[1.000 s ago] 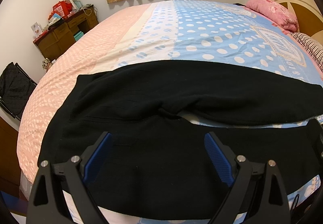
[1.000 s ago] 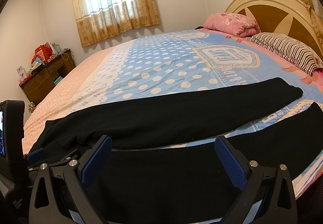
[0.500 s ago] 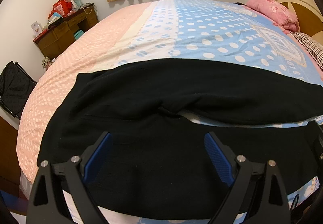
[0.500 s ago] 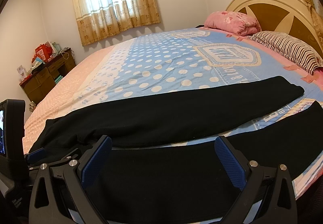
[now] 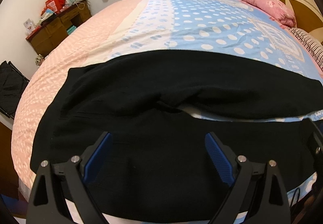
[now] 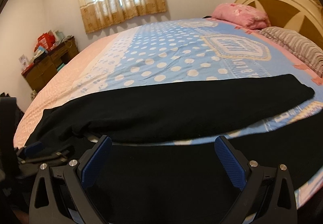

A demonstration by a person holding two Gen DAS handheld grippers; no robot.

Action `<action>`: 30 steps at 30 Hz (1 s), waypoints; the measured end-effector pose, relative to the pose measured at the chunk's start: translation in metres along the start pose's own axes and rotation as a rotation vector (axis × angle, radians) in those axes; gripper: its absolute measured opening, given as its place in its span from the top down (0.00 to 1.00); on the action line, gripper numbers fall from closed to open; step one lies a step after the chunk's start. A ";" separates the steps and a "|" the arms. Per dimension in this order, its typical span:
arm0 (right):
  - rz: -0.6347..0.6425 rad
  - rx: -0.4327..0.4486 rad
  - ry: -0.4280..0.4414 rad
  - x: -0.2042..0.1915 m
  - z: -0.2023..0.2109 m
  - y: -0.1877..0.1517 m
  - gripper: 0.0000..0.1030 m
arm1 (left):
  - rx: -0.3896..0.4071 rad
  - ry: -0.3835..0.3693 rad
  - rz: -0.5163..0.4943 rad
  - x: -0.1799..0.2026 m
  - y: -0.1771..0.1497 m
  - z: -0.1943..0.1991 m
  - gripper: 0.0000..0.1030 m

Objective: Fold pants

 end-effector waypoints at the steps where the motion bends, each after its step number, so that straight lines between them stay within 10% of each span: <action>1: 0.009 -0.008 0.021 -0.002 -0.006 0.005 0.01 | 0.001 0.003 0.004 -0.006 0.002 -0.002 0.08; 15: 0.348 -0.118 0.362 -0.120 -0.142 0.068 0.23 | 0.000 0.158 0.182 -0.113 0.063 -0.062 0.04; 25: 0.444 -0.240 0.386 -0.140 -0.214 0.042 0.27 | -0.077 0.167 0.194 -0.116 0.060 -0.117 0.02; 30: 0.492 -0.235 0.451 -0.152 -0.208 0.042 0.91 | -0.052 0.158 0.187 -0.117 0.065 -0.124 0.00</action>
Point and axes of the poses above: each gripper's, at about its wrist camera, not at the fingertips, and z roughly against the way its jaws point, x to its right, y to its top, the point moved 4 cm from there along -z, roughly the way its jaws point, and after that the axes turned 8 degrees about x, right-handed, at the moved point
